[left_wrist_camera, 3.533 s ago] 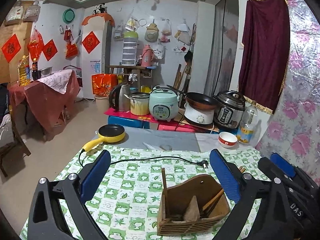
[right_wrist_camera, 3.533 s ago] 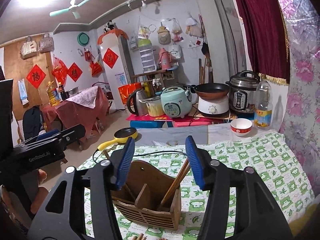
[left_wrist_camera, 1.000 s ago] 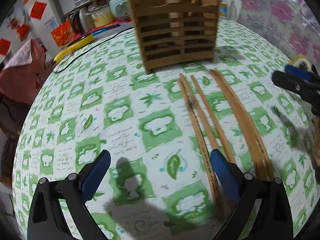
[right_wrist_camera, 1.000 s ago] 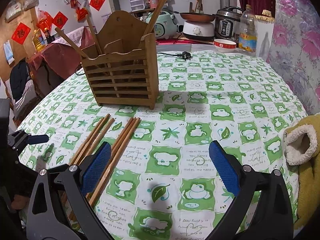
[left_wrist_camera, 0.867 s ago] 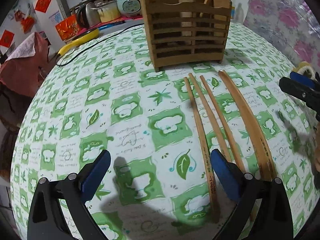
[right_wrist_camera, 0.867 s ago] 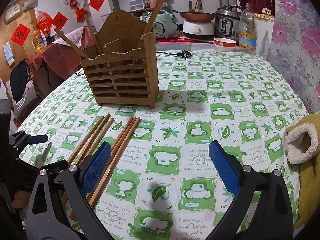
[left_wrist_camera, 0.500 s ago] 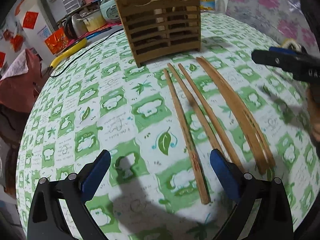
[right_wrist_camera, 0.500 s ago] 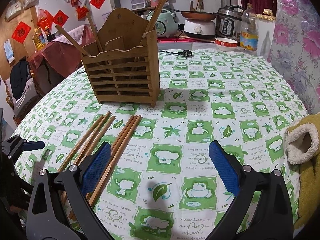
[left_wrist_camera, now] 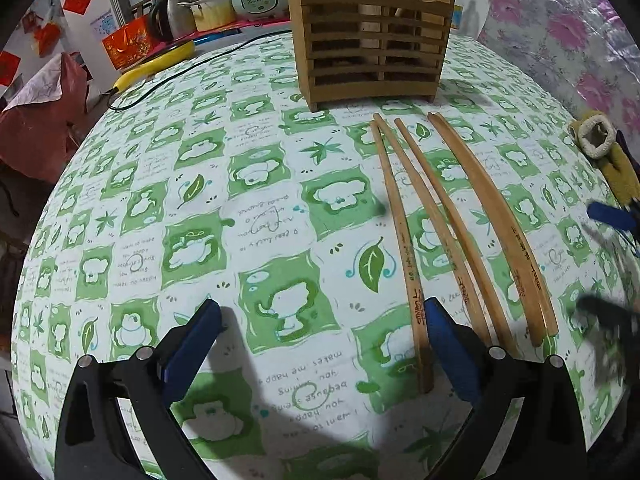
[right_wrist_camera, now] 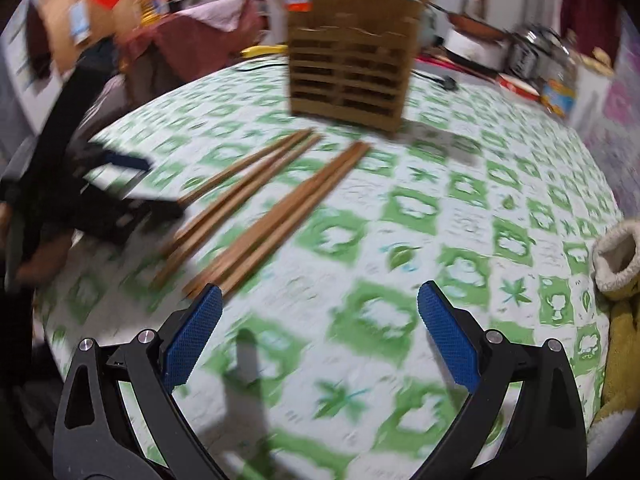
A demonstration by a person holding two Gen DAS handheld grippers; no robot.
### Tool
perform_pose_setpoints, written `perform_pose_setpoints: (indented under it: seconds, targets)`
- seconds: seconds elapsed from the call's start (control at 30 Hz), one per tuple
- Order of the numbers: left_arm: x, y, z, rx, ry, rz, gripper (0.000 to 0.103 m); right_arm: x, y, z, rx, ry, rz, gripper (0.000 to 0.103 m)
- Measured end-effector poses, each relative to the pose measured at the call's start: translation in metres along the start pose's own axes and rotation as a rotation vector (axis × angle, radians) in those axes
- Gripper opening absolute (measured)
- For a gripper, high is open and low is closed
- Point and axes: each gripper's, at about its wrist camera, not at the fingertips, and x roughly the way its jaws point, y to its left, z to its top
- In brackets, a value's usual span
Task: Organize utensils
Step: 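Bring both open tools back toward the remaining chopsticks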
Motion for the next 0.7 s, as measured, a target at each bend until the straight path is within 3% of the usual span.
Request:
perform_pose_setpoints:
  seconds: [0.13,0.33,0.43,0.7]
  targets:
    - [-0.001,0.0,0.0,-0.003,-0.001,0.001,0.099,0.006,0.029,-0.005,-0.13,0.031,-0.06,0.095]
    - [-0.001,0.0,0.0,-0.005,-0.002,0.004,0.099,0.013,0.036,-0.002,-0.133,0.055,-0.068,0.094]
    - [0.0,0.0,0.0,-0.004,-0.002,0.003,0.099,0.014,0.024,-0.002,-0.082,0.067,-0.088,0.092]
    - [-0.008,0.001,-0.009,0.004,-0.006,0.019,0.099,0.006,-0.037,-0.015,0.116,0.068,-0.156,0.069]
